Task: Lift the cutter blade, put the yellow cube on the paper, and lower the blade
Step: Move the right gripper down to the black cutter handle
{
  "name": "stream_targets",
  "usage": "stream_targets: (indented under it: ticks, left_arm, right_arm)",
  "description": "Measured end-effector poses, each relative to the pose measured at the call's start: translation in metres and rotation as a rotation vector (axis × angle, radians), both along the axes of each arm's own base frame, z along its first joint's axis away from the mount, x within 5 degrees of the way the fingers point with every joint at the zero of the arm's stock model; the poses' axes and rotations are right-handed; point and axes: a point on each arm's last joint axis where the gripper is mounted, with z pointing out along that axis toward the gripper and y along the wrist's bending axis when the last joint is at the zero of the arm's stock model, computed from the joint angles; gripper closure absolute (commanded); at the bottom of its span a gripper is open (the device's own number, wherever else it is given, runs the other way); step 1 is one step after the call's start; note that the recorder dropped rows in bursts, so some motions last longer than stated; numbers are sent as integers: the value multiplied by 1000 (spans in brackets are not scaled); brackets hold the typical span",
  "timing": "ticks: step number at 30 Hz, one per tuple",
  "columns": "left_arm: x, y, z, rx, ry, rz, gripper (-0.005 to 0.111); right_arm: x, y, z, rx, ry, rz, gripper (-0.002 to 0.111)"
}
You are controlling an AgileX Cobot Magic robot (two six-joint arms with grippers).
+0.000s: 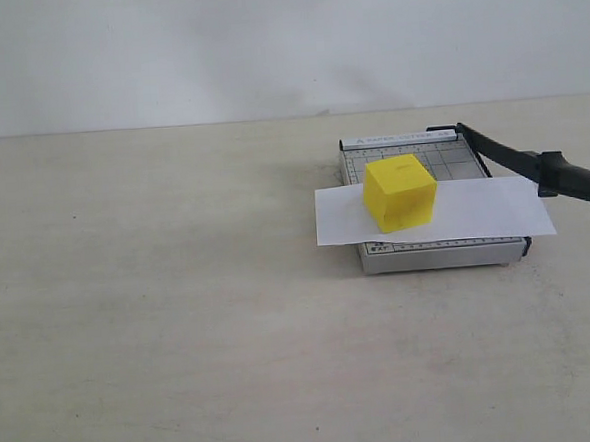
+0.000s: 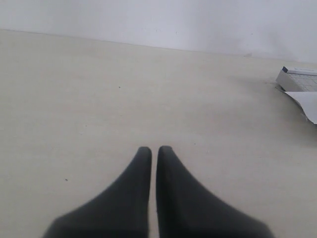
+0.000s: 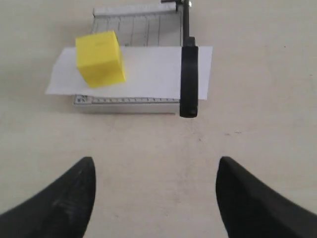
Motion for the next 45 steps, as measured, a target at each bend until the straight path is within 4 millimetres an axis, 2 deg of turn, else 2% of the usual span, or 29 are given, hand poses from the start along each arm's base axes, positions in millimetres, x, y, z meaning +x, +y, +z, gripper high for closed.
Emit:
stream_targets:
  ticks: [4,7,11,14,20,28,32,41,45]
  left_arm:
    - [0,0,0,0,0,0,102]
    - [0,0,0,0,0,0,102]
    - [0,0,0,0,0,0,102]
    - [0,0,0,0,0,0,102]
    - [0,0,0,0,0,0,102]
    - [0,0,0,0,0,0,102]
    - [0,0,0,0,0,0,102]
    - [0,0,0,0,0,0,102]
    - [0,0,0,0,0,0,102]
  right_arm:
    - [45,7,17,-120,154,78,42]
    - [74,12,18,-162,236,118,42]
    - [103,17,10,-197,322,157,42]
    - [121,21,-6,-231,404,201,42]
    - [140,20,-32,-300,493,231,42]
    - [157,17,-53,-382,527,243,44]
    - [162,19,-56,-382,505,248,60]
    - [167,18,-60,-392,491,238,108]
    - [166,19,-62,-380,487,233,108]
